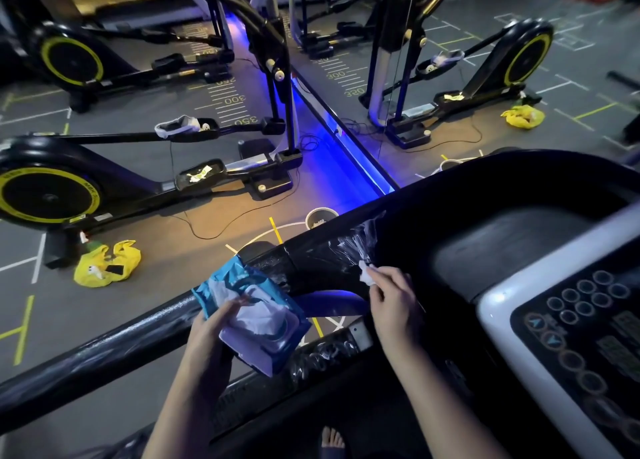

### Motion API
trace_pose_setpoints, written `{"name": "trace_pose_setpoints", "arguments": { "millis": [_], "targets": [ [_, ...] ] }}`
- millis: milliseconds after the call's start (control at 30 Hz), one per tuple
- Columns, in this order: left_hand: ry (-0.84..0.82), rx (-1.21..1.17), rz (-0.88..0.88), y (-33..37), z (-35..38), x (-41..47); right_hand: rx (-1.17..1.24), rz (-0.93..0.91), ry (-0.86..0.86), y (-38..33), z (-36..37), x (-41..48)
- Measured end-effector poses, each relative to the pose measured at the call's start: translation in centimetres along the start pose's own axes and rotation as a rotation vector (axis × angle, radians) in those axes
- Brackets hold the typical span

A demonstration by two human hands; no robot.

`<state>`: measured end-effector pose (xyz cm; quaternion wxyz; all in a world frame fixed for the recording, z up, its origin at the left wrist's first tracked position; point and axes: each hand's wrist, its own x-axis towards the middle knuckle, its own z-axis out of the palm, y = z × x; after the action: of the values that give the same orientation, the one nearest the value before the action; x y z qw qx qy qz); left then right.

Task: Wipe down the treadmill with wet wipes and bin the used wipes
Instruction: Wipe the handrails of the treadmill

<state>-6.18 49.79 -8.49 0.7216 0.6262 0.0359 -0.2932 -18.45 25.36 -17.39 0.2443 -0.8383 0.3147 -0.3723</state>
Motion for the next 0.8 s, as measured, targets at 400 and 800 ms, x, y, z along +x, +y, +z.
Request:
{"name": "trace_pose_setpoints", "arguments": {
  "millis": [400, 800],
  "targets": [
    [0.031, -0.037, -0.021, -0.2, 0.7, 0.1, 0.389, 0.337, 0.165, -0.4, 1.2, 2.9],
    [-0.041, -0.072, -0.045, -0.7, 2.5, 1.0, 0.141, 0.105, -0.008, 1.7, 0.8, 3.9]
  ]
}}
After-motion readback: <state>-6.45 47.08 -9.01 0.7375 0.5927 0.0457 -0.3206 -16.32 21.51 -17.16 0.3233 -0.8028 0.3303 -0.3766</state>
